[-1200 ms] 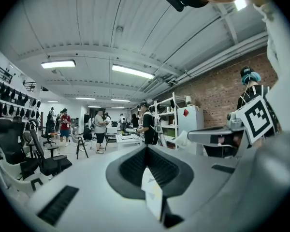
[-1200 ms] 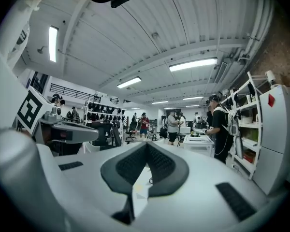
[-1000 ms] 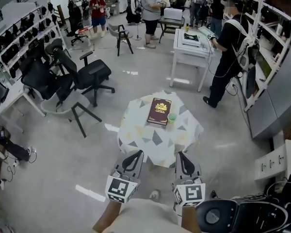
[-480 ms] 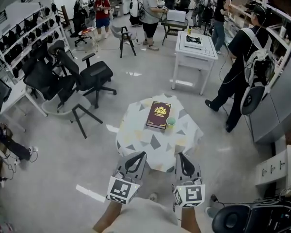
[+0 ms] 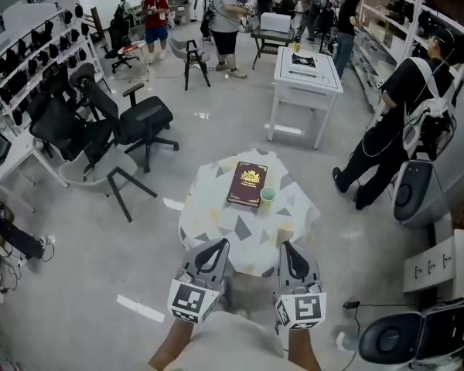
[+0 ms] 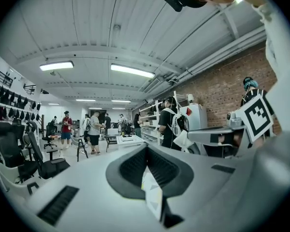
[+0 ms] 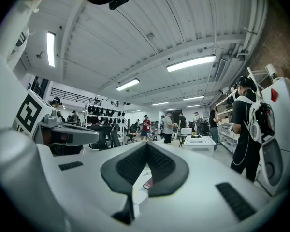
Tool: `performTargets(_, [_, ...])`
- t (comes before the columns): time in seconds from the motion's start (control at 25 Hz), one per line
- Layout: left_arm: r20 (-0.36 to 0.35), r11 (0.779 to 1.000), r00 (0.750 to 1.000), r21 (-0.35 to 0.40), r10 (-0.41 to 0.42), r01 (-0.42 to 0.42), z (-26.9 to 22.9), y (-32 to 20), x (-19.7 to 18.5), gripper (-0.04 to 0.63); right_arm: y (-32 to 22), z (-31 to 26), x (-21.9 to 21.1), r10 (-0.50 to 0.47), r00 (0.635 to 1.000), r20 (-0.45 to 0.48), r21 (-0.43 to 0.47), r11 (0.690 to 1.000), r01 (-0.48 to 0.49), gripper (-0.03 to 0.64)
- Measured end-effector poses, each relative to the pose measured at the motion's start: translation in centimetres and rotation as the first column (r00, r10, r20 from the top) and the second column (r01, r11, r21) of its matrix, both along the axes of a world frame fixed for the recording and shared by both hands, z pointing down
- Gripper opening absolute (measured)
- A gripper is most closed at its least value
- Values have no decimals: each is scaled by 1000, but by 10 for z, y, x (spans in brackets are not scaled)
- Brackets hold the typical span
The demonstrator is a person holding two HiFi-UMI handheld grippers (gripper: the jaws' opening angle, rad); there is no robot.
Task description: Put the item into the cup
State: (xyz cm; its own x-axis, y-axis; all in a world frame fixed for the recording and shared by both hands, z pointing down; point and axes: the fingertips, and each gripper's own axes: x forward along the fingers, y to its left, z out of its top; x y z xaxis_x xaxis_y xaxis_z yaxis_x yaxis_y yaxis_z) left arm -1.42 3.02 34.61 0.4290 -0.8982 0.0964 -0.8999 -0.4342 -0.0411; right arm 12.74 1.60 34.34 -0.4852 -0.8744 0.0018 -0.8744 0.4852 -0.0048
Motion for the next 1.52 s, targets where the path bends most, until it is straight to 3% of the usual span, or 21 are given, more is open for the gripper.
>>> performTargets(0.52, [-49, 996, 995, 17, 88, -87, 3, -75, -6, 12, -54, -3, -9, 82, 996, -37, 14, 997, -82, 3])
performTargets(1.2, [-69, 999, 997, 9, 35, -34, 4, -150, -95, 12, -135, -2, -93, 39, 997, -60, 2, 999, -39, 3])
performTargets(1.52, [-97, 999, 994, -4, 53, -54, 14, -179, -119, 12, -159, 5, -113, 67, 994, -91, -13, 998, -68, 3])
